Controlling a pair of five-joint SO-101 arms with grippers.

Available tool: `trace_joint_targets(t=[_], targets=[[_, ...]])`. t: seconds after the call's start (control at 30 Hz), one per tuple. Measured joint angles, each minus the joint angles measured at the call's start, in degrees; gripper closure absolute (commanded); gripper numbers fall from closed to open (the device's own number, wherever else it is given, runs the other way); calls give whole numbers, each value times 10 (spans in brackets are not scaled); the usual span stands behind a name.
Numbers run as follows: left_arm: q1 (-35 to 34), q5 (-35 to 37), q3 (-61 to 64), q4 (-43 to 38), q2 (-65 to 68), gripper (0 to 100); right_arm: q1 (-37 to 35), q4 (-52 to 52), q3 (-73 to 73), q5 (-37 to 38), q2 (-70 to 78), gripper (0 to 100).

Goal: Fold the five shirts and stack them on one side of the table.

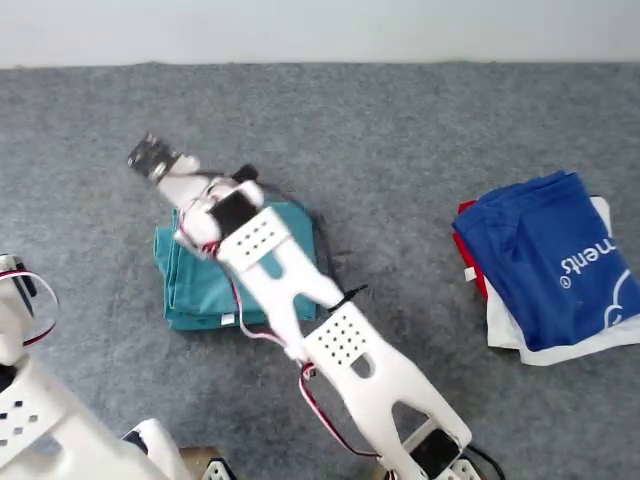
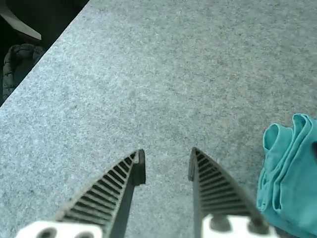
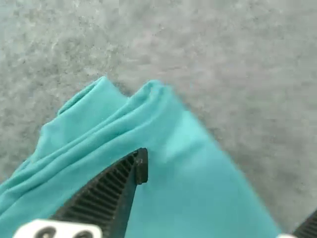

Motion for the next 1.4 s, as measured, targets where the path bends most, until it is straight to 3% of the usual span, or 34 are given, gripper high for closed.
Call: trace_joint_targets(t=[0.43,0.63,1.07,1.4], targets=[[0,0,0,0,0,840,-69,-39,0,0,28,493],[0,0,0,0,0,840,-69,-28,-11,0,26,493],[0,0,0,0,0,840,27,83,-11,0,-72,493],[0,0,0,0,0,840,-24,105,-11,0,-1,493]])
